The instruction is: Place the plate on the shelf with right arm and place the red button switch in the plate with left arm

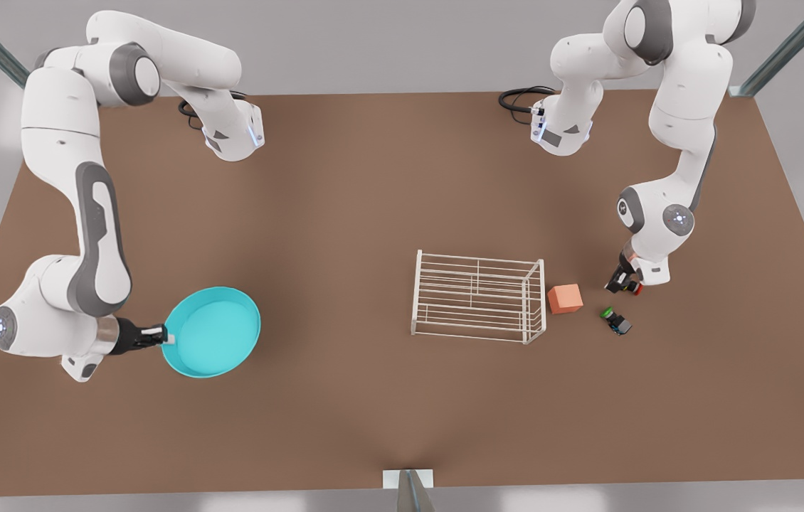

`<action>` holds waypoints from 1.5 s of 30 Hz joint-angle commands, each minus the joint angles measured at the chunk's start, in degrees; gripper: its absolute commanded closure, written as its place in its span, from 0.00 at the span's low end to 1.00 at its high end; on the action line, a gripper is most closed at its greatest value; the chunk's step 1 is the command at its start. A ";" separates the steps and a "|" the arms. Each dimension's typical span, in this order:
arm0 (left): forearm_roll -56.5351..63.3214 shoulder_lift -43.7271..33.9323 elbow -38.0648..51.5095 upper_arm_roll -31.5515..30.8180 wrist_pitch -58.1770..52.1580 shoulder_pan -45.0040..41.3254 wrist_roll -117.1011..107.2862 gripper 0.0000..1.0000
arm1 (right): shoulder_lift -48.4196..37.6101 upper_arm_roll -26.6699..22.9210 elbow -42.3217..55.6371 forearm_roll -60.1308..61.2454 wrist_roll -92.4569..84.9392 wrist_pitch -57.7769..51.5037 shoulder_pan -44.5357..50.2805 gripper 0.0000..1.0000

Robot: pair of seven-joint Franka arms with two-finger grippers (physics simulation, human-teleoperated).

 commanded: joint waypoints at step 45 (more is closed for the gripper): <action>6.11 -18.75 8.58 1.77 -30.03 0.08 -2.45 0.57 | 3.14 0.46 11.02 -4.98 99.30 15.82 47.11 0.91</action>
